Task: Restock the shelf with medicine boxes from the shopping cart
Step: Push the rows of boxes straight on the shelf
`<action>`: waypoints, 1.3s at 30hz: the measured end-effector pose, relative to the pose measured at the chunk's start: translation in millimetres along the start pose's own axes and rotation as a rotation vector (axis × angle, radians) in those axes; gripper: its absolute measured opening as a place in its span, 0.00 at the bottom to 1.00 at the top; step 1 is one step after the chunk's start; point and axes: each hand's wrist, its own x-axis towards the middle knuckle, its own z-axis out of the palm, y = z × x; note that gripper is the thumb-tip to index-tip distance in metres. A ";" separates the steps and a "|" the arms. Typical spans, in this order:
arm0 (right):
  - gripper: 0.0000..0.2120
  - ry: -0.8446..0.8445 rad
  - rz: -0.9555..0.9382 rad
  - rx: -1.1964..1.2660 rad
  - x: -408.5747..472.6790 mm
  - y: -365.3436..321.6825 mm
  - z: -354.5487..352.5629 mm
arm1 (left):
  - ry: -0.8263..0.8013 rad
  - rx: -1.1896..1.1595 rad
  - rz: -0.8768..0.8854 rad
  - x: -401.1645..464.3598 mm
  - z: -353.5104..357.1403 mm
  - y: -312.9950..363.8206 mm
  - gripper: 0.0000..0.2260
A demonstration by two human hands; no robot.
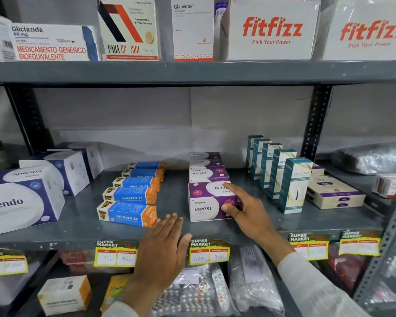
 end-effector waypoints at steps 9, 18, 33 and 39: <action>0.27 0.078 -0.041 -0.139 -5.1 1.4 3.1 | 0.021 -0.033 -0.015 -1.7 3.6 0.0 0.29; 0.30 0.049 -0.059 -0.247 -6.8 -0.8 5.8 | 0.028 -0.063 -0.033 -2.4 1.8 3.5 0.27; 0.10 0.239 -0.380 -0.175 -27.5 -93.1 72.2 | 0.150 -0.048 -0.231 -52.1 -86.2 -162.0 0.24; 0.24 -0.062 -0.148 -0.244 4.5 -120.6 151.4 | 0.049 0.060 -0.225 -44.1 -81.9 -231.8 0.29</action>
